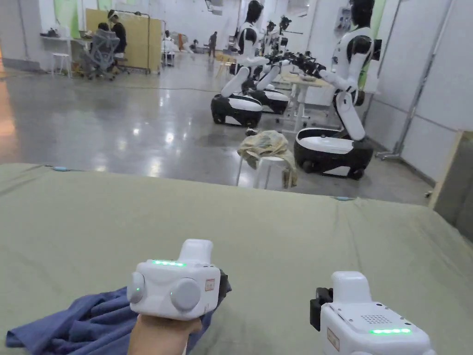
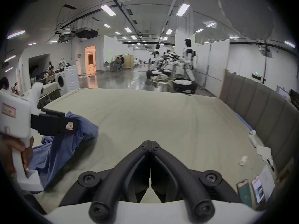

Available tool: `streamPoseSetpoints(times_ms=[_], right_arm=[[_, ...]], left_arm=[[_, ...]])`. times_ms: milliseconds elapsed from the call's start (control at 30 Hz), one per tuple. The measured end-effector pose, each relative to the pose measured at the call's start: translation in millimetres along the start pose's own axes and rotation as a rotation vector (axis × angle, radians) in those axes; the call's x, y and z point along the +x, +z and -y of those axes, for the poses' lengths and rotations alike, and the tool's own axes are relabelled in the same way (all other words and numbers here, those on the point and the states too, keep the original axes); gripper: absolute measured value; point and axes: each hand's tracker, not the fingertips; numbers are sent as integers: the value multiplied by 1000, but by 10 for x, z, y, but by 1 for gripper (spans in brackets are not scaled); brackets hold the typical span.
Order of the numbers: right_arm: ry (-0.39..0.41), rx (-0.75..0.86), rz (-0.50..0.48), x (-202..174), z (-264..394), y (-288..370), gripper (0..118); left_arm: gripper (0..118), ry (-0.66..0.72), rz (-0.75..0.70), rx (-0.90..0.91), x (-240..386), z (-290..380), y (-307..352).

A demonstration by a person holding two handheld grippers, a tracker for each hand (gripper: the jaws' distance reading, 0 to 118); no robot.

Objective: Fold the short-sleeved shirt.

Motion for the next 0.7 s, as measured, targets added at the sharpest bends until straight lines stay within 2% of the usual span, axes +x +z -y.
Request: streamPoseSetpoints(times_ms=[133, 233, 367, 467, 500, 533, 600, 633, 700], right_arm=[[-50, -25, 88, 623, 156, 126, 1], [-80, -41, 133, 988, 296, 202, 1], [-110, -58, 167, 1267, 453, 233, 1], [-98, -68, 176, 1297, 509, 241, 1], [-96, -66, 171, 1285, 511, 256, 1], [-95, -62, 160, 1233, 498, 261, 1], [-96, -46, 125, 1117, 452, 307, 1], [-97, -26, 100, 1028, 421, 337, 1], [-98, 4, 48, 802, 342, 378, 1]], left_arm=[[9, -79, 136, -34, 881, -94, -332], [9, -128, 155, -137, 1269, 104, -762], [9, -114, 86, -271, 1372, 532, -1229], [10, -109, 81, -258, 1358, 618, -1217], [15, -122, 78, -238, 1353, 607, -1142], [29, -154, 67, -198, 1359, 579, -1036], [77, -188, 74, -102, 1342, 504, -730], [81, -202, 79, -33, 1306, 489, -502], [81, -235, 42, 42, 1206, 477, -92]])
